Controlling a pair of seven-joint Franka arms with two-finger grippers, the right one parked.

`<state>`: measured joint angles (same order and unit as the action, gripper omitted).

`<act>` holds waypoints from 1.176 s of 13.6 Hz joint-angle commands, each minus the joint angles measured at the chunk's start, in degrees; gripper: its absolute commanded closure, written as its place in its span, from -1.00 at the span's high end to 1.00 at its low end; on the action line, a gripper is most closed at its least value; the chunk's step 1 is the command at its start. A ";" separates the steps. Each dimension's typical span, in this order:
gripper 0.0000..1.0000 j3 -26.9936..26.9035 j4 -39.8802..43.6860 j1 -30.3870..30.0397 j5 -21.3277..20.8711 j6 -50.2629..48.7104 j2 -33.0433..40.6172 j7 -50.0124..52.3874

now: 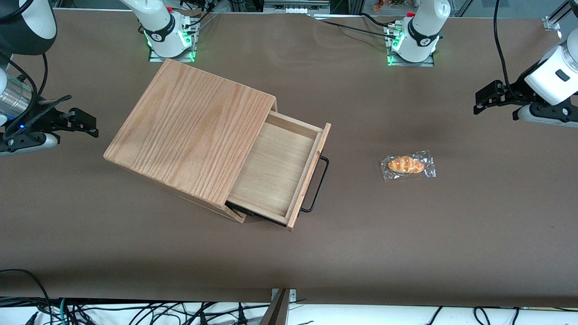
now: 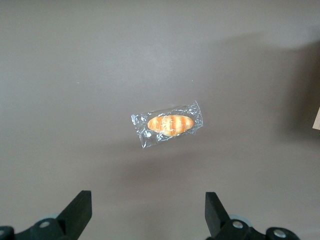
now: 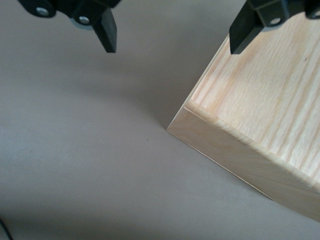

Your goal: Open top drawer with left arm

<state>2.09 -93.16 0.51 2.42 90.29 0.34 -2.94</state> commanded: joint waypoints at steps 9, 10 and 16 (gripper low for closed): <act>1.00 0.55 -0.18 -0.33 -4.09 -1.52 0.36 -0.66; 1.00 0.73 -0.09 -0.25 -4.09 -1.52 0.37 -0.49; 1.00 0.46 -0.09 -0.33 -2.51 -1.61 0.37 -0.40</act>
